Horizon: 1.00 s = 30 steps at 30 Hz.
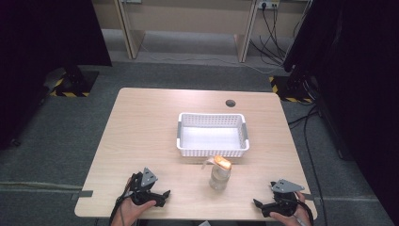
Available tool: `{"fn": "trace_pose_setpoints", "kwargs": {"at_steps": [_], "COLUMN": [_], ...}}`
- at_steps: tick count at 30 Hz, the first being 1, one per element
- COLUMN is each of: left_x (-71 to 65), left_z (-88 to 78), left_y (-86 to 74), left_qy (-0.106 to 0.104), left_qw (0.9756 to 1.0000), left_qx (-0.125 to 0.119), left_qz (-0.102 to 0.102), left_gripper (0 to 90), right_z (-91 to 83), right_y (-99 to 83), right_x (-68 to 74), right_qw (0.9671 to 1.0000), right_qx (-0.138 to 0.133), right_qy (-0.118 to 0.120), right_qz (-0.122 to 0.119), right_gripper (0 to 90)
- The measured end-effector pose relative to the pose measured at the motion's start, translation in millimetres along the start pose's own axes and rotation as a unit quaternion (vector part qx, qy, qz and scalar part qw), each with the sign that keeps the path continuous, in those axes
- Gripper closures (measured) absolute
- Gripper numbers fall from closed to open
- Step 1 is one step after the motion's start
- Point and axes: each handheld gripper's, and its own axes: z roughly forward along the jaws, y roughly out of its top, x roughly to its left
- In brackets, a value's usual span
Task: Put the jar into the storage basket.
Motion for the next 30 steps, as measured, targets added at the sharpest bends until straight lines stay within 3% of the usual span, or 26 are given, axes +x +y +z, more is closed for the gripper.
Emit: {"fn": "trace_pose_setpoints", "kwargs": {"at_steps": [25, 30], "left_x": [0.1, 0.1], "left_z": [-0.1, -0.1], "left_y": [-0.1, -0.1], "left_qy": [0.000, 0.000], "left_qw": [1.0000, 1.0000], "left_qx": [0.000, 0.000], "left_qz": [0.000, 0.000], "left_gripper": [0.0, 0.0], "right_z": [0.5, -0.1], "right_y": [0.7, 0.9], "right_x": [0.0, -1.1], "right_qw": [1.0000, 1.0000], "right_qx": [0.000, -0.004], "right_qy": [-0.001, -0.002], "right_qz": [0.002, 0.005], "right_gripper": [0.5, 3.9]}}
